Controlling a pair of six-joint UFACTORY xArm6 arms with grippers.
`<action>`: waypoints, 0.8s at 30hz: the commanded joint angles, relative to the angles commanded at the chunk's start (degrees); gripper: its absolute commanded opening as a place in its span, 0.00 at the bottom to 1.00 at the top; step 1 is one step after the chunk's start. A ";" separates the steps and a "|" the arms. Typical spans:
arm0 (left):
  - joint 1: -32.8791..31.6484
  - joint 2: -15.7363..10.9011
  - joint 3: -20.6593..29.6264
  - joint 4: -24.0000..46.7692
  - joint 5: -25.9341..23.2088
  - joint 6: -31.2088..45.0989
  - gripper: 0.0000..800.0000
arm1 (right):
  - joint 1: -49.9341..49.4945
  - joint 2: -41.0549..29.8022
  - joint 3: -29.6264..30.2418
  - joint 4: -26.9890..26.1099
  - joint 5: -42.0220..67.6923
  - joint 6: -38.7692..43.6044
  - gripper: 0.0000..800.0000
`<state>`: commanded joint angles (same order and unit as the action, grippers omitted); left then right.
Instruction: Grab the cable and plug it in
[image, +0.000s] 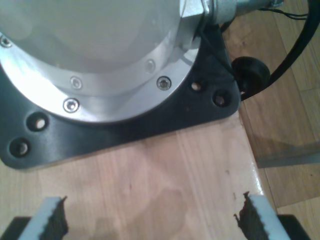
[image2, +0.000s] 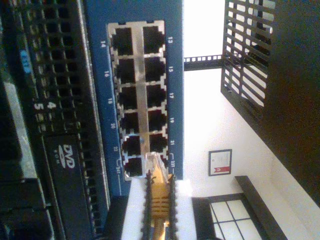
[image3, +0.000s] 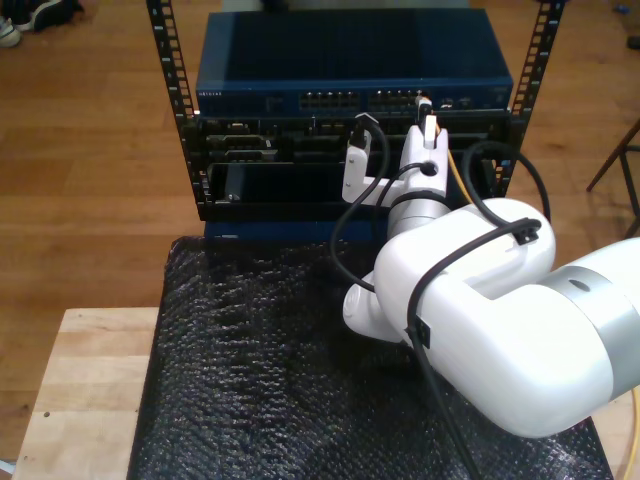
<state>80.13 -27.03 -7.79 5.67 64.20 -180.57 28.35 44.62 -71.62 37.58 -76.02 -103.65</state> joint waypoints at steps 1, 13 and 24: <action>0.00 -0.09 0.00 0.00 0.00 0.00 1.00 | 0.00 0.00 0.00 0.26 0.00 -0.18 0.00; 0.00 -0.09 0.00 0.00 0.00 0.00 1.00 | 0.09 -0.35 -0.35 2.64 0.00 -2.11 0.00; 0.00 0.00 0.00 0.00 0.00 0.00 1.00 | 0.18 -0.26 -0.53 2.64 0.09 -2.02 0.00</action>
<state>80.13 -27.03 -7.79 5.67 64.20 -180.57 28.53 44.35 -72.14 40.22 -75.93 -105.67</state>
